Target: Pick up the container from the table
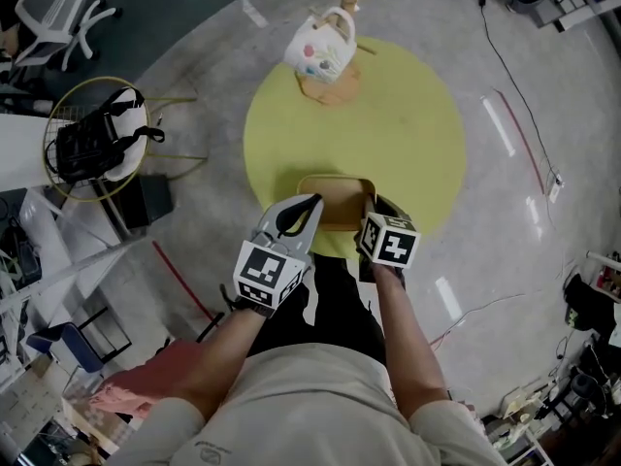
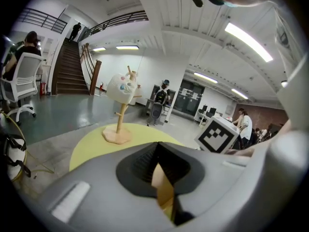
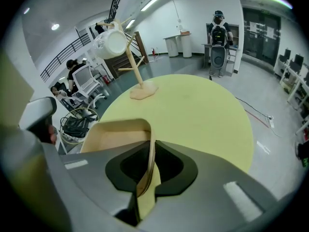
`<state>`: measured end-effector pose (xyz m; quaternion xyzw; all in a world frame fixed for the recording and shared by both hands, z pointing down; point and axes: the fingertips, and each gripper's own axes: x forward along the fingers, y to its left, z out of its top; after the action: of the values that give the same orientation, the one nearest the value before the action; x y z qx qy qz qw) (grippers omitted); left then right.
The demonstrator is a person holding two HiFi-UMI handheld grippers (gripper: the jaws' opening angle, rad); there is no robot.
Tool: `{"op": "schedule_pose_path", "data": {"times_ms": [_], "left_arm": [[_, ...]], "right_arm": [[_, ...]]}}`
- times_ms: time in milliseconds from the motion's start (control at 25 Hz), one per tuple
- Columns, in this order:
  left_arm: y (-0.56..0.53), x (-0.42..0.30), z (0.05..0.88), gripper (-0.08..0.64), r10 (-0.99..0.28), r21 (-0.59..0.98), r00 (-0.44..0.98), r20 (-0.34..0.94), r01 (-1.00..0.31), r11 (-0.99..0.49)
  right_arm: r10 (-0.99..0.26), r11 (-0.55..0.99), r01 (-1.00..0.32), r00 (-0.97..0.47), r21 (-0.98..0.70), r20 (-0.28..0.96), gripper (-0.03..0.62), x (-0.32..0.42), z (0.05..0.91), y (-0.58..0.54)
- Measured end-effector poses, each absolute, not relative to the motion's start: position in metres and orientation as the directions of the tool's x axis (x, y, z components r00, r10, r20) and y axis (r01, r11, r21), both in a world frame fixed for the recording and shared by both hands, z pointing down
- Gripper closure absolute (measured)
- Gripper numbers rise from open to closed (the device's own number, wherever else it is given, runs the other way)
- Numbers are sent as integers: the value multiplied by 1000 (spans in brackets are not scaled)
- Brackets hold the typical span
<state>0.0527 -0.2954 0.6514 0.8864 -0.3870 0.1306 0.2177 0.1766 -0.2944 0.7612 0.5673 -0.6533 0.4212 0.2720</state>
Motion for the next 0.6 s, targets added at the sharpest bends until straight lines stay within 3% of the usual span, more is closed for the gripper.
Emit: {"op": "schedule_pose_path", "data": {"times_ms": [600], "left_arm": [[-245, 15, 574, 554, -659, 243, 688, 304, -725, -645]], "right_arm": [[-608, 33, -964, -228, -263, 760, 560, 133, 672, -251]]}}
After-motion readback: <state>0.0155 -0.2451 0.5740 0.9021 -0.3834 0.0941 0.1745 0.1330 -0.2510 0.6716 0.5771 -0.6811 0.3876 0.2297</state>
